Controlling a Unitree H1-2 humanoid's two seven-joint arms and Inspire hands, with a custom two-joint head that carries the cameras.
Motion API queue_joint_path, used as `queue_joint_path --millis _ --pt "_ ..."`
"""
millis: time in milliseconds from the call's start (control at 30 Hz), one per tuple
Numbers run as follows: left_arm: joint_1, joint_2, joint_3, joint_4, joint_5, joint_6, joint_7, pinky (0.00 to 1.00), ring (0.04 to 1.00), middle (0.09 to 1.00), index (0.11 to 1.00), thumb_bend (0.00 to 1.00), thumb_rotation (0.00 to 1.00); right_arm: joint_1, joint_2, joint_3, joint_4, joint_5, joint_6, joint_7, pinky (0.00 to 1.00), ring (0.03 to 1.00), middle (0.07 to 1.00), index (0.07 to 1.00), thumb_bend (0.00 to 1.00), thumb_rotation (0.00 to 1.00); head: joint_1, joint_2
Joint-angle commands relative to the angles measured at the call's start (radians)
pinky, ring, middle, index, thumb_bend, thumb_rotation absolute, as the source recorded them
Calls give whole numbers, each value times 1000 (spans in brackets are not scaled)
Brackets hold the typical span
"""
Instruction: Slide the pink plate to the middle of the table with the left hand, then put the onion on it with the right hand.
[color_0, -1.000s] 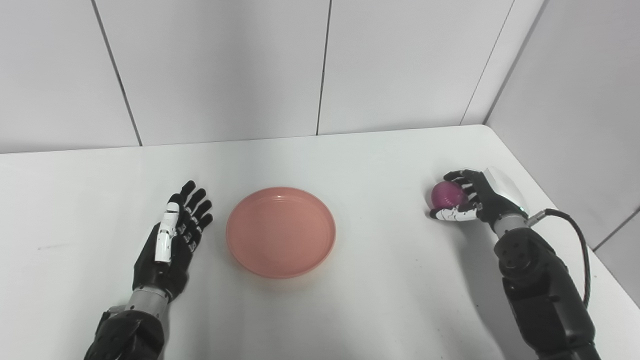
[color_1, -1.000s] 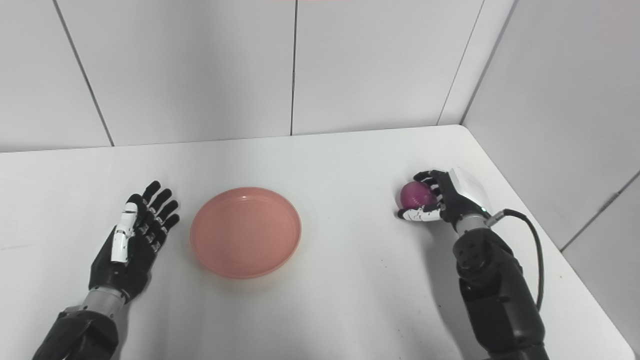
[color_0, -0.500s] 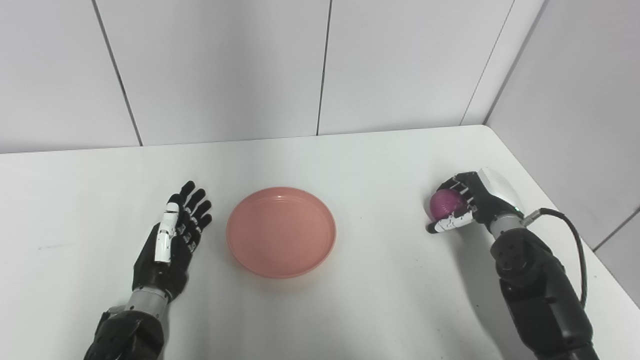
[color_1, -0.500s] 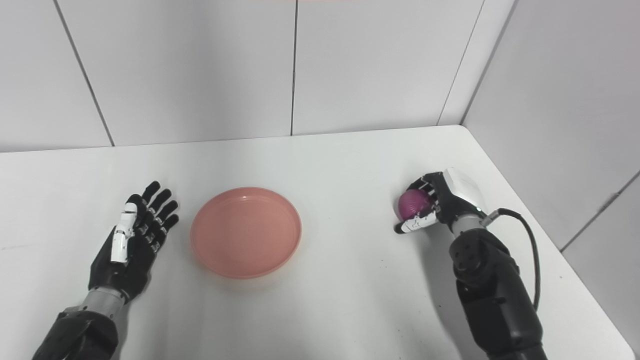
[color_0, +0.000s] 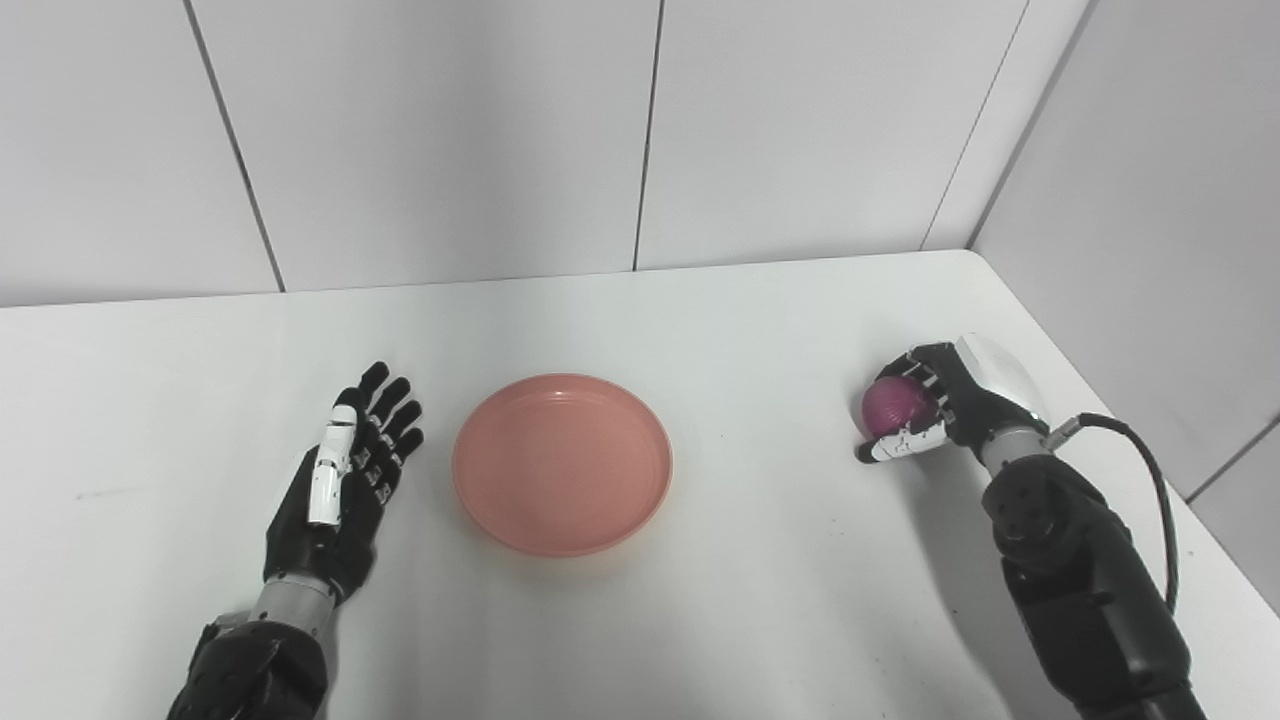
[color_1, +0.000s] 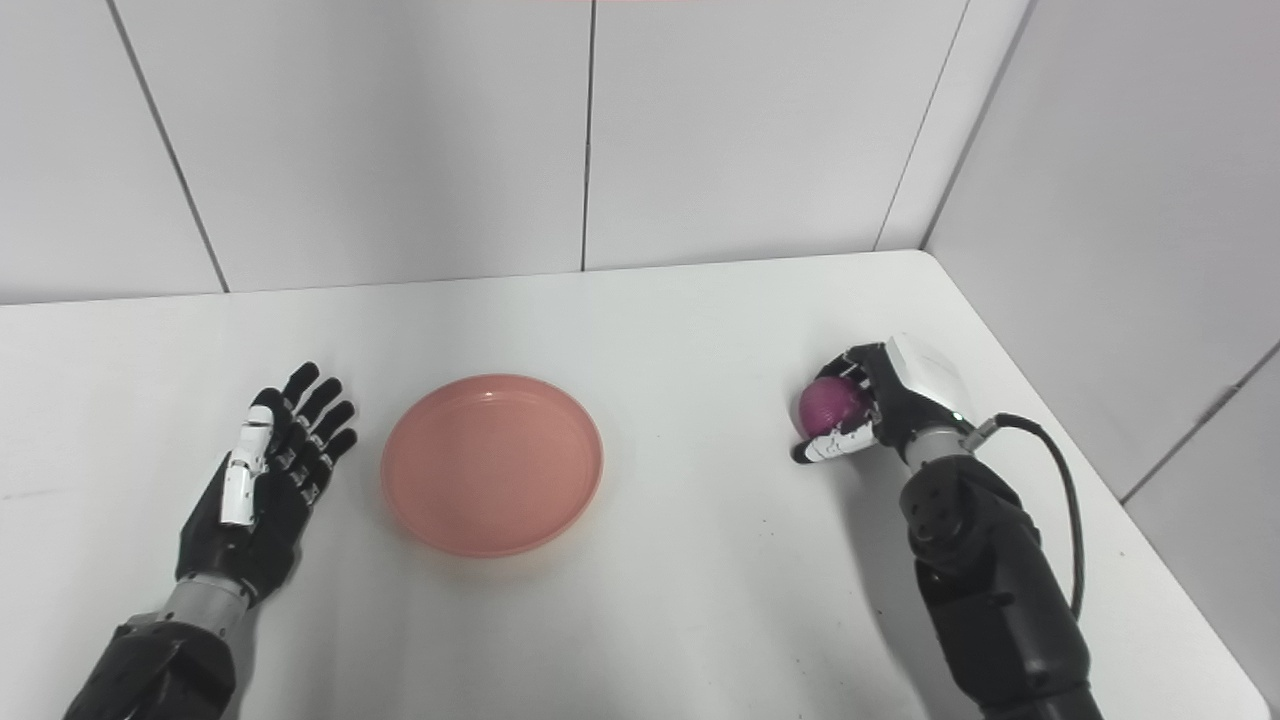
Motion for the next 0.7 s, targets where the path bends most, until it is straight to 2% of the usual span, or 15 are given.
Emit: queue_joint_path --millis 0,333,667 --pt "-16 -2 0 -32 -12 -6 0 962 959 970 960 462 1000 -7 -13 -12 -39 3 0 -16 410 488 486 491 529 2 4 -1" --pt "-14 -6 0 -34 -10 -6 3 968 960 969 958 460 1000 -20 5 -11 -137 14 0 0 449 513 504 479 528 0 7 -1" --pt "-12 -14 -4 -36 -9 -9 3 969 964 975 963 456 1000 -45 25 4 -242 25 -3 13 412 470 474 500 527 0 20 0"
